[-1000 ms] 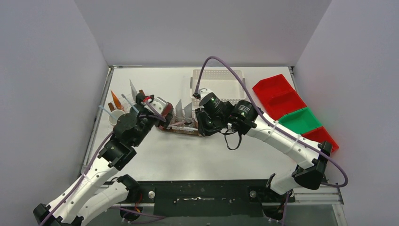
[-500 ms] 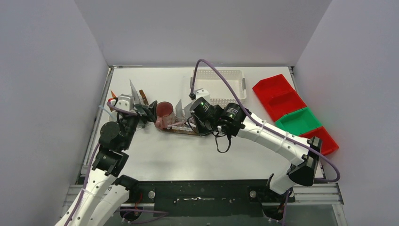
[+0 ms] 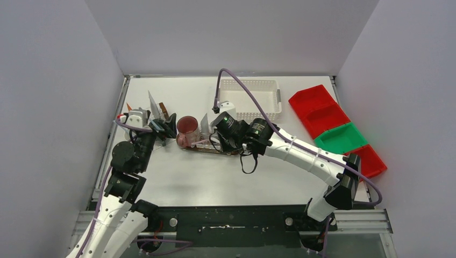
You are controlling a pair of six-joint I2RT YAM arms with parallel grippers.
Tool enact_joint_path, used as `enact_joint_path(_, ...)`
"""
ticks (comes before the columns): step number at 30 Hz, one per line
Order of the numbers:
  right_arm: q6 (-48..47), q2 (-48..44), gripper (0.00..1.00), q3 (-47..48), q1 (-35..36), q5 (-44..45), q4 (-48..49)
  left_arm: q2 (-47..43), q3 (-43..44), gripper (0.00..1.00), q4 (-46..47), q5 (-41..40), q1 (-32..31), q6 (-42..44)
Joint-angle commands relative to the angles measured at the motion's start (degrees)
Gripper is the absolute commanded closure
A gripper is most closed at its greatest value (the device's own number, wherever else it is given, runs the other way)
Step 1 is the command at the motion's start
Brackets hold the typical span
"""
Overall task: Prepare toiletry sets of a toothbrush and toothpaste on the tray
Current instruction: Pick up the toothbrush from the storage box, then place the toothbrush in the toothpaste holder.
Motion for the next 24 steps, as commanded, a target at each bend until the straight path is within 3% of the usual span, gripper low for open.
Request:
enact_joint_path(1,0.06,0.54,1.0,-0.21,0.47,2.07,2.63,-0.73,-0.46,0.03,3.68,-1.07,0.49,-0.4)
enact_joint_path(24,-0.13,1.98,1.0,-6.4,-0.79,5.68,10.98,-0.12,-1.28,0.03,4.68,-0.95,1.37,-0.75)
